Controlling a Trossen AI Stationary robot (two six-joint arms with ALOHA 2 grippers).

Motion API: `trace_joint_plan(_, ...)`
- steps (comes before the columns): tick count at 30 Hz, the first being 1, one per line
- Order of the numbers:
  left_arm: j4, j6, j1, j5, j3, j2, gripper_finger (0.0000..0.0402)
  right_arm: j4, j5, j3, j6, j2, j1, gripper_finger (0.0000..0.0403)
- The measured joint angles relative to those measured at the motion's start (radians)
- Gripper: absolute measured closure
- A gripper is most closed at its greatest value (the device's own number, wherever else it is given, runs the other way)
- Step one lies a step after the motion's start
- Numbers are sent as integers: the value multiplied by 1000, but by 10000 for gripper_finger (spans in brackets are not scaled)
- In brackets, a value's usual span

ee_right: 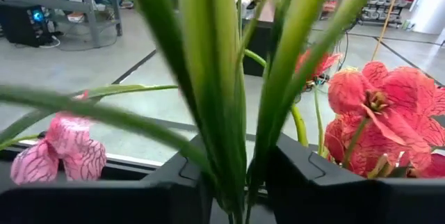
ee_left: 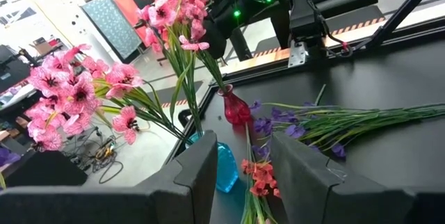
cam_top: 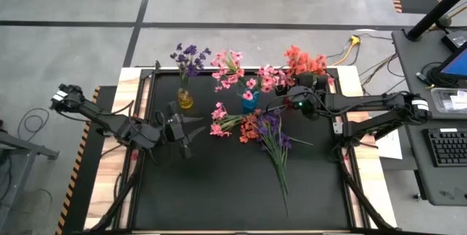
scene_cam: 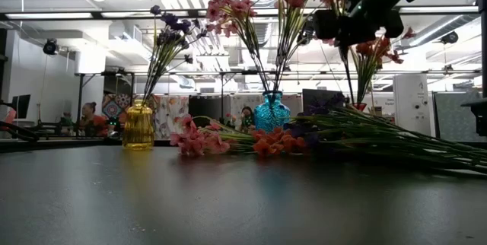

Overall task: Sort flowers into vase by color
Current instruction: Put the left orange flower into the red vase

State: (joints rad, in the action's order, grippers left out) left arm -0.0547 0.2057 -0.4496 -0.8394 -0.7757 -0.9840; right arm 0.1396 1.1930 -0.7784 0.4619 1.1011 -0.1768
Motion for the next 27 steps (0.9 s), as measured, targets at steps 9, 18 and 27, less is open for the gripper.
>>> trace_joint_plan(9, -17, -14, 0, 0, 0, 0, 281, 14, -26, 0, 1, -9, 11, 235)
trace_joint_plan(18, -17, -34, 0, 0, 0, 0, 281, 101, -158, 0, 57, -66, 20, 184)
trace_joint_plan(27, -17, -44, 0, 0, 0, 0, 281, 350, -244, -28, 201, -85, 20, 165)
